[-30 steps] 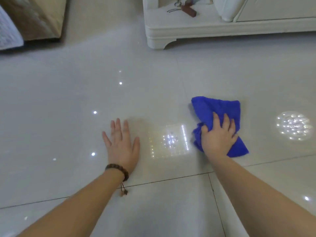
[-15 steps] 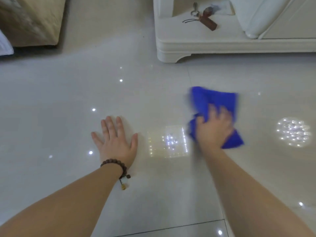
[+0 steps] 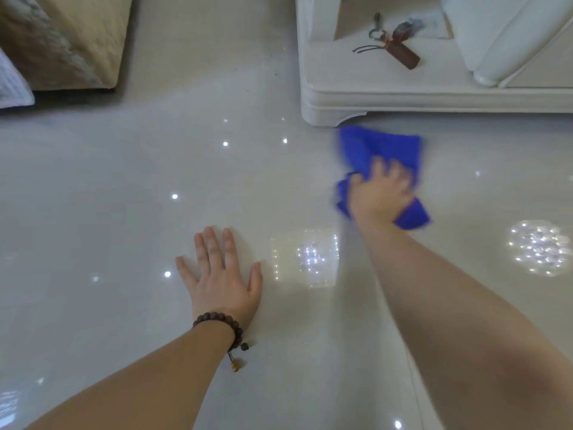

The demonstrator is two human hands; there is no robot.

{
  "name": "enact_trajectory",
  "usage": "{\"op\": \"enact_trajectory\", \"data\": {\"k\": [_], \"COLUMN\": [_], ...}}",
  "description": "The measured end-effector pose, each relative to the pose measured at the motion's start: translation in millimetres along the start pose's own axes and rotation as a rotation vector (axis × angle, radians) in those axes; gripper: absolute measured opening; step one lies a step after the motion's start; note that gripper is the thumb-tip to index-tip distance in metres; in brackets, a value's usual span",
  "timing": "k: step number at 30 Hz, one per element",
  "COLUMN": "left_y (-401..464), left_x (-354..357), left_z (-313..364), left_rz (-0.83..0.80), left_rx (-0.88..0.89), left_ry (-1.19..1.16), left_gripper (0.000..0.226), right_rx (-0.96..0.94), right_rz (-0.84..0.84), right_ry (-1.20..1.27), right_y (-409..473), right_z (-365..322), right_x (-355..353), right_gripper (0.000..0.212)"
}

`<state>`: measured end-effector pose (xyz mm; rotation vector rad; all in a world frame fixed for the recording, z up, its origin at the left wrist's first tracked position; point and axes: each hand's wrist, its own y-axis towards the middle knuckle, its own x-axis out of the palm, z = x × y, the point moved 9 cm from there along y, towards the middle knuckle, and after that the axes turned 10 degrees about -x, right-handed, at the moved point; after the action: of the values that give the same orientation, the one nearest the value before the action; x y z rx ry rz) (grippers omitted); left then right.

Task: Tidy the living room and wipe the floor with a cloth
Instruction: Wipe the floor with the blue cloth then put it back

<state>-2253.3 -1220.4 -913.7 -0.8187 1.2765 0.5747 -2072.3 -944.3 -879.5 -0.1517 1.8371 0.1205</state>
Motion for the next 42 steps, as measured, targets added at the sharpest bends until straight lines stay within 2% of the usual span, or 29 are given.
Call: {"op": "enact_trajectory", "data": {"k": [3,5,6,8,11,12,13,14,15,17,19,20,21,22,24,25,26,27,30,32,34,37,39,42], "left_y": [1.2,0.9,0.5,0.4,1.1,1.7,2.7,3.2,3.3,3.7,2.9,2.7,2.5,2.3,2.8,3.3,3.7,3.5,3.4,3.2,1.5,2.0,1.5,4.3], "left_x": [0.5,1.3,1.3,1.3,1.2,2.0,2.8,3.3,3.2,3.2,3.0,3.1,3.0,2.8,1.7,1.2,1.8,2.2,0.8,1.0,0.2,-2.8,-2.8,0.4], "left_z": [-2.3,-1.3,-1.5,-2.3,-1.2,-1.2,-1.1,-1.3,-1.2,-1.5,-2.3,-3.2,-3.5,-3.8,-1.9,-0.8,-0.5,-0.7,-1.2,-1.2,-1.1,0.9,0.4,-0.5], "left_rz": [0.018,0.024,0.025,0.022,0.029,0.027,0.024,0.022,0.023,0.021,0.015,0.013,0.005,0.000,0.002,-0.001,-0.007,-0.011,-0.021,-0.040,-0.036,-0.023,-0.014,-0.024], "left_rx": [-0.004,0.001,0.003,0.008,0.012,0.012,0.014,0.015,0.015,0.008,0.007,0.008,0.010,0.012,0.015,0.016,0.017,0.016,0.014,0.011,0.011,0.015,0.014,0.011], "left_ry": [-0.035,-0.053,-0.061,-0.059,-0.042,-0.037,-0.034,-0.033,-0.036,-0.050,-0.049,-0.045,-0.040,-0.038,-0.035,-0.036,-0.037,-0.035,-0.048,-0.055,-0.044,-0.027,0.014,0.051], "left_gripper": [0.077,0.077,0.077,0.075,0.074,0.074,0.074,0.074,0.074,0.076,0.076,0.076,0.076,0.076,0.076,0.075,0.075,0.075,0.077,0.078,0.076,0.073,0.072,0.073], "right_rx": [-0.651,-0.884,-0.911,-0.736,-0.213,-0.082,-0.033,-0.082,-0.212,-0.562,-0.843,-0.887,-0.837,-0.695,-0.284,-0.156,-0.115,-0.174,-0.624,-0.818,-0.764,-0.417,-0.341,-0.305], "right_rz": [-0.184,-0.277,-0.242,-0.099,-0.017,-0.011,-0.011,-0.017,-0.038,-0.138,-0.266,-0.229,-0.159,-0.096,-0.054,-0.040,-0.018,0.003,-0.094,-0.177,-0.142,-0.044,-0.045,-0.077], "right_ry": [0.000,-0.002,-0.005,-0.019,-0.022,-0.005,-0.012,-0.018,-0.010,0.023,-0.004,-0.018,-0.038,-0.065,-0.057,-0.027,-0.024,-0.030,-0.025,-0.054,-0.086,-0.080,-0.080,-0.100], "right_y": [-56.0,-68.4,-56.2,-10.4,51.9,52.2,41.9,25.7,3.1,-52.2,-78.7,-69.8,-50.5,-27.2,1.3,-5.5,-24.2,-52.6,-155.8,-175.0,-150.2,-117.7,-115.5,-113.3], "right_z": [-148.4,-169.3,-155.4,-92.1,17.4,21.9,2.6,-32.5,-75.9,-154.7,-167.5,-146.9,-113.8,-72.3,10.5,24.8,16.4,-7.4,-84.7,-78.5,-23.9,82.5,112.9,118.1], "right_x": [46.1,51.4,45.2,26.3,-2.5,-4.5,1.0,11.4,25.2,48.9,53.6,45.8,35.6,22.9,2.1,-1.8,-0.3,5.2,30.4,31.4,18.3,-19.3,-30.8,-27.3], "right_gripper": [0.057,0.057,0.058,0.066,0.057,0.054,0.053,0.053,0.053,0.055,0.056,0.057,0.059,0.063,0.061,0.058,0.058,0.059,0.056,0.055,0.057,0.060,0.064,0.074]}}
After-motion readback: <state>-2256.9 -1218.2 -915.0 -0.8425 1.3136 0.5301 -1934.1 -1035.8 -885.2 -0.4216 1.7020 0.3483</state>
